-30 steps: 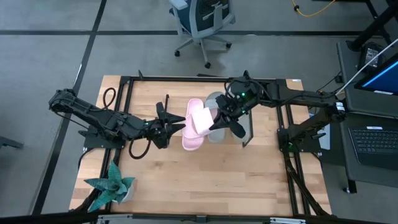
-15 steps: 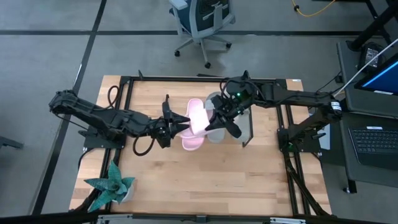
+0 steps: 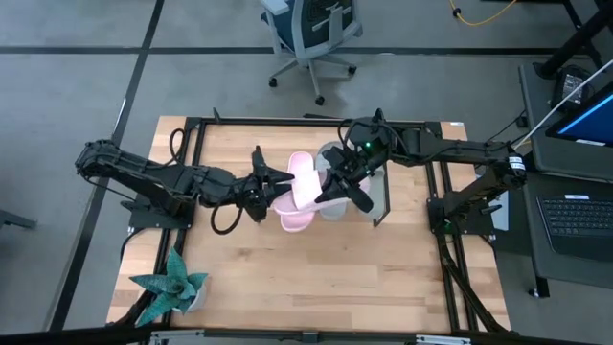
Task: Pick and place slides into the shelf
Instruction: Put the pink slide on the shelf
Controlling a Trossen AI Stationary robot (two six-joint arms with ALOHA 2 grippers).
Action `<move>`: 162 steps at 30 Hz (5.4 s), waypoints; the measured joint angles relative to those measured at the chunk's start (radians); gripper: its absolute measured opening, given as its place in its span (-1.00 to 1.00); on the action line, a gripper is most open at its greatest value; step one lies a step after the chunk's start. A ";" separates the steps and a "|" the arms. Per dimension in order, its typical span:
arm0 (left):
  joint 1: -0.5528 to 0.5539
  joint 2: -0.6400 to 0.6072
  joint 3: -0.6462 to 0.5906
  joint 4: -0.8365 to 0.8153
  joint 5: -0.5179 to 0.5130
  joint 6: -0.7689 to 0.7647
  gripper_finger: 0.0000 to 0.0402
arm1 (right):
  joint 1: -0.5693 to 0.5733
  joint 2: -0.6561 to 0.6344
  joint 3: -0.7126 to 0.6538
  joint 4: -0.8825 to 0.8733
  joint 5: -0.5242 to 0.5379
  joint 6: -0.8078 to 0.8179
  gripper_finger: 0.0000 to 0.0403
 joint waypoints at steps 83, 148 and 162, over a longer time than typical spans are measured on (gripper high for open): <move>-0.164 0.015 0.000 -0.206 -0.818 -0.377 -1.00 | -0.246 -0.143 0.001 0.039 0.076 -0.232 -0.31; -0.234 0.196 0.000 -0.439 -0.719 -1.126 -0.69 | -0.217 -0.094 0.000 0.031 -0.002 -0.242 -0.37; -0.309 0.187 0.000 -0.334 -0.800 -0.898 -0.41 | -0.217 -0.094 0.000 0.031 -0.003 -0.239 -0.37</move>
